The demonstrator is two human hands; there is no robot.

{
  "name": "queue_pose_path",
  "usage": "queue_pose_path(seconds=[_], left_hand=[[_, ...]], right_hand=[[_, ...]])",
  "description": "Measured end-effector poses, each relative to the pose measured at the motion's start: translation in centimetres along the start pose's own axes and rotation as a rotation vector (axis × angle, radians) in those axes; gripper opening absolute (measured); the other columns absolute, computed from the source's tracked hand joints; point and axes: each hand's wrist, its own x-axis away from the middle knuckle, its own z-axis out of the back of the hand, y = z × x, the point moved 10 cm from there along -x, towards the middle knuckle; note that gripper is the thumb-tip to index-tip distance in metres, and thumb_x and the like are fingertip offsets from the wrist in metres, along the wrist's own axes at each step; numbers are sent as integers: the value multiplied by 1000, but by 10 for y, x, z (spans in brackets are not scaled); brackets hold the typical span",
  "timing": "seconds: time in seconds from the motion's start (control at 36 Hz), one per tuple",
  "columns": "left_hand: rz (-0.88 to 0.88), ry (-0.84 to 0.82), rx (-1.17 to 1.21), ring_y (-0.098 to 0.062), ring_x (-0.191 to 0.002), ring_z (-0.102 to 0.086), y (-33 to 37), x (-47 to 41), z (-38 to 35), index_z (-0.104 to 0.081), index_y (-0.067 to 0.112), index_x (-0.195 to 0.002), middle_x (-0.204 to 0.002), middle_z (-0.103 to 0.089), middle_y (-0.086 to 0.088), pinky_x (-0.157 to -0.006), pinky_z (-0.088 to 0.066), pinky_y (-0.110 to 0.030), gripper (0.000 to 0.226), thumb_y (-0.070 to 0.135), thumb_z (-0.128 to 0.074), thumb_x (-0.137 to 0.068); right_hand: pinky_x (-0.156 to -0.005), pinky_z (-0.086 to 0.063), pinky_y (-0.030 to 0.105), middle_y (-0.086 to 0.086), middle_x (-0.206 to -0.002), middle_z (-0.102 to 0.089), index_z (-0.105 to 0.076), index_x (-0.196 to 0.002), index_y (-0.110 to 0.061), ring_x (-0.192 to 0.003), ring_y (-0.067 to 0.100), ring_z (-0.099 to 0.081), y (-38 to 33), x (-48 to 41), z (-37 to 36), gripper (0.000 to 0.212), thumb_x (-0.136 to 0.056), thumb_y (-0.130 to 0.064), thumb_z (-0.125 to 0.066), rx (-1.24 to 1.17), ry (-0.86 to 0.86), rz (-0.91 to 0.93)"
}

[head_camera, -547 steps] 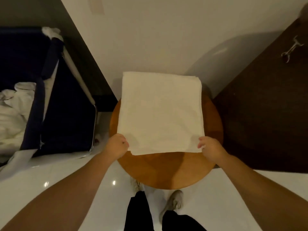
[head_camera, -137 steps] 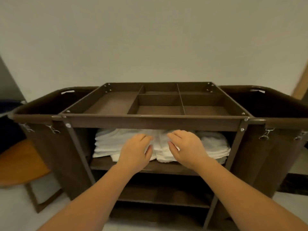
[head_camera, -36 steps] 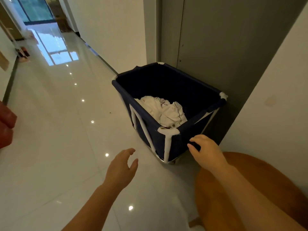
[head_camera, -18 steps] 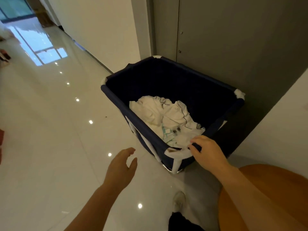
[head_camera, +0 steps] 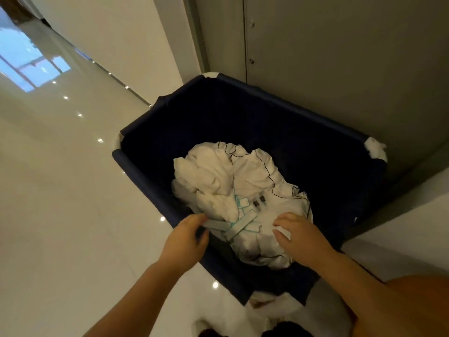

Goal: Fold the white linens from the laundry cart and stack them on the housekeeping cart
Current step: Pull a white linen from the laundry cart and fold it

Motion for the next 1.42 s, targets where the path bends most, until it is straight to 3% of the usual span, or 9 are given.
queue_pose_path(seconds=[0.36, 0.5, 0.75, 0.92, 1.0, 1.08, 1.22, 1.31, 1.42], left_hand=[[-193, -384, -234, -23, -120, -55, -96, -222, -64, -53, 16, -134, -137, -53, -2, -96, -47, -33, 41, 25, -55, -94], [-230, -526, -329, -21, -122, -52, -162, -303, -112, -49, 19, -137, -139, -50, 0, -96, -46, -34, 43, 28, -52, -95], [-338, -643, -624, -26, -120, -45, -251, -400, -195, -38, 24, -145, -137, -43, -6, -93, -43, -37, 51, 28, -49, -95], [-629, -678, -867, -39, -94, -63, -284, -436, -268, -69, 20, -115, -114, -63, -19, -77, -54, -45, 73, 21, -92, -45], [-637, -765, -947, -41, -136, -32, -295, -442, -299, -36, 30, -146, -152, -29, -18, -108, -28, -55, 78, 36, -74, -78], [-598, -755, -1046, -36, -146, -5, -308, -454, -317, -8, 34, -153, -160, -2, -12, -112, -10, -58, 82, 46, -59, -89], [-663, -691, -919, -44, -106, -57, -316, -471, -344, -72, 20, -106, -119, -61, -21, -76, -44, -66, 38, 19, -68, -68], [-619, -648, -836, -37, -89, -62, -300, -478, -341, -71, 18, -91, -101, -64, -15, -66, -52, -52, 27, 14, -54, -70], [-533, -706, -755, -36, -106, -56, -277, -478, -321, -54, 19, -127, -123, -51, -13, -83, -47, -43, 38, 14, -53, -90]], right_hand=[[-92, -45, 30, -4, -121, -56, -65, -119, -16, -106, 18, -57, 46, -108, -40, 32, -96, -32, -49, 67, -63, -249], [-80, -49, 35, 5, -104, -62, -67, -96, -11, -93, 23, -61, 64, -150, -87, 36, -92, -37, -43, 67, -100, -479], [-89, -44, 32, 7, -119, -58, -65, -110, -9, -105, 24, -58, 83, -243, -217, 30, -97, -30, -48, -128, -184, -664], [-81, -46, 33, 8, -99, -59, -63, -87, -9, -93, 24, -59, 97, -276, -280, 44, -90, -41, -34, -219, -257, -672], [-81, -47, 36, 8, -96, -59, -62, -85, -9, -92, 24, -59, 111, -276, -301, 57, -81, -50, -22, -231, -254, -687], [-87, -45, 34, 5, -109, -58, -64, -104, -10, -100, 21, -57, 126, -268, -314, 37, -94, -36, -39, -226, -280, -736], [-90, -43, 29, 2, -118, -57, -62, -115, -16, -107, 17, -56, 147, -253, -328, 28, -98, -30, -46, -223, -297, -769], [-87, -44, 26, 5, -117, -60, -65, -112, -14, -106, 20, -58, 155, -246, -325, 27, -97, -30, -49, -213, -284, -786], [-89, -44, 27, 7, -118, -60, -65, -114, -13, -108, 22, -57, 155, -240, -311, 33, -95, -34, -47, -225, -269, -801]])
